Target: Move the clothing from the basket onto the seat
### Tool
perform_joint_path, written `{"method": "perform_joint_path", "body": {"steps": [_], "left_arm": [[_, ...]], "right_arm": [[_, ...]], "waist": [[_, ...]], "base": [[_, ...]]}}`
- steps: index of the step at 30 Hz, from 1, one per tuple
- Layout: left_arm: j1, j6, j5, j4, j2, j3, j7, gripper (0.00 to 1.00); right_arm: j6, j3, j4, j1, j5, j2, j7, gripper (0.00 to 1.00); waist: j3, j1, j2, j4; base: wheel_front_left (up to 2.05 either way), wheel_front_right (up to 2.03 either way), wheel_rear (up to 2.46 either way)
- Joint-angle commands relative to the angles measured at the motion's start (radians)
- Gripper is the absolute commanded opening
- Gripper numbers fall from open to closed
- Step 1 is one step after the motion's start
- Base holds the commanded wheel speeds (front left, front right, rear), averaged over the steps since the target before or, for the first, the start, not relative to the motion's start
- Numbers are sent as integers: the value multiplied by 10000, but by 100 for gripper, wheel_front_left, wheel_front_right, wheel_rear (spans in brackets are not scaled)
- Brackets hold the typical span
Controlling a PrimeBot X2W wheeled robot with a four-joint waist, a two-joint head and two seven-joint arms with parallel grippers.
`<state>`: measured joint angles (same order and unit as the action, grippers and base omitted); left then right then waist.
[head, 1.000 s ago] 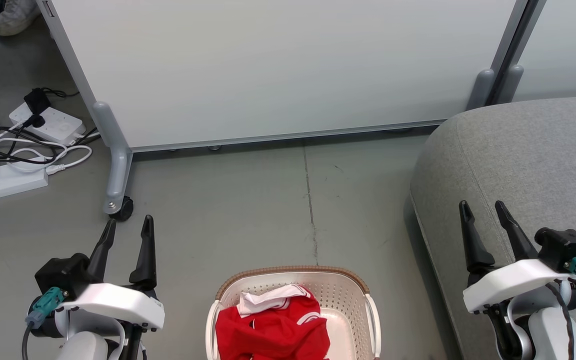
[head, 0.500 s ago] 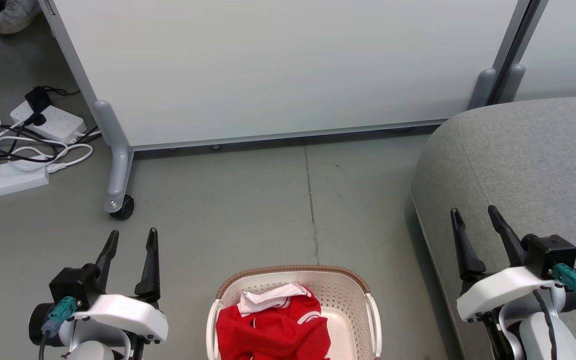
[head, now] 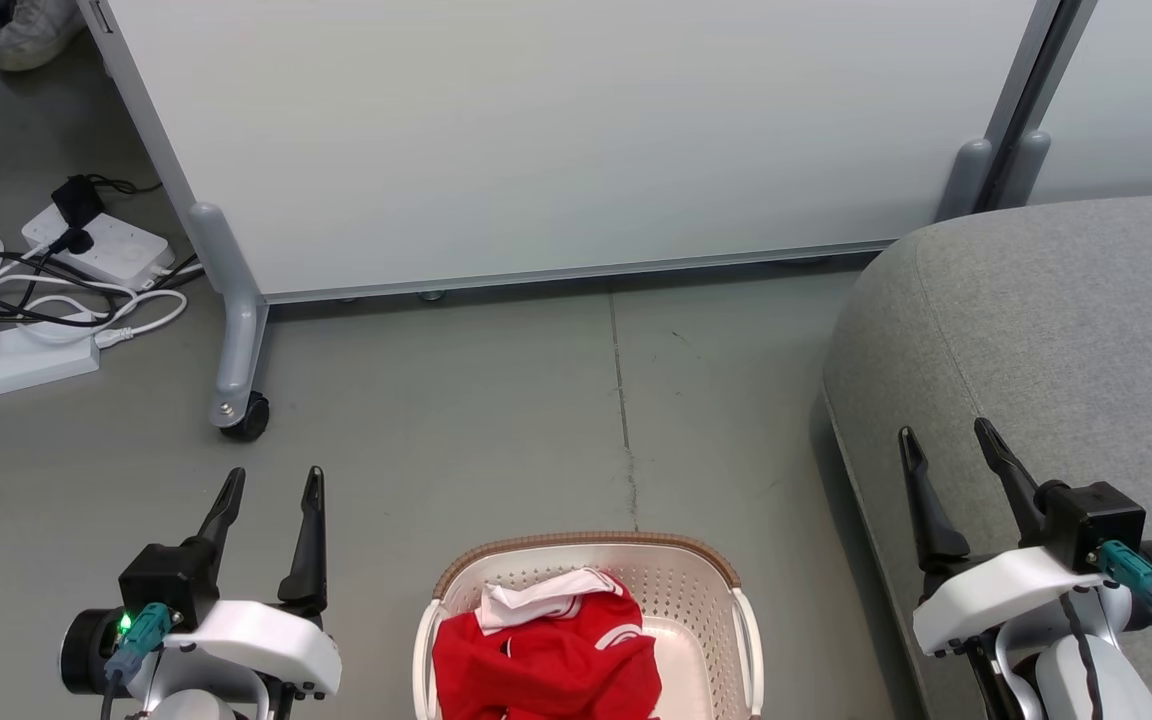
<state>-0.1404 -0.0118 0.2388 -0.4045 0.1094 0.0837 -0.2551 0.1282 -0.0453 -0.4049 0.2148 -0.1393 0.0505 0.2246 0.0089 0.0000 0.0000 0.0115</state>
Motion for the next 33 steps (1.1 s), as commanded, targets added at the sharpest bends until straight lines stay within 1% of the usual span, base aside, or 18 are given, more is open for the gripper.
{"method": "perform_joint_path", "body": {"steps": [1,5,23,29,33], "left_arm": [[82,57,-174,-10,26,14,-51,100],[88,70,-389,-39,76,38,-117,100],[-47,75,-246,-130,70,52,-106,100],[-272,62,-393,-60,69,186,-105,100],[-552,-29,-510,-66,45,417,-105,100]], "right_arm": [[44,2,15,-106,163,32,102,100],[36,-15,46,-153,232,29,187,100],[36,28,-44,-130,-147,23,49,100],[36,15,90,19,-69,23,-5,100],[36,14,253,172,1,26,-53,100]], "waist": [[7,0,0,4],[18,0,0,20],[44,0,0,30],[277,0,0,-36],[576,0,0,-120]], "base": [[0,0,0],[0,0,0],[0,0,0],[0,0,0],[0,0,0]]}}
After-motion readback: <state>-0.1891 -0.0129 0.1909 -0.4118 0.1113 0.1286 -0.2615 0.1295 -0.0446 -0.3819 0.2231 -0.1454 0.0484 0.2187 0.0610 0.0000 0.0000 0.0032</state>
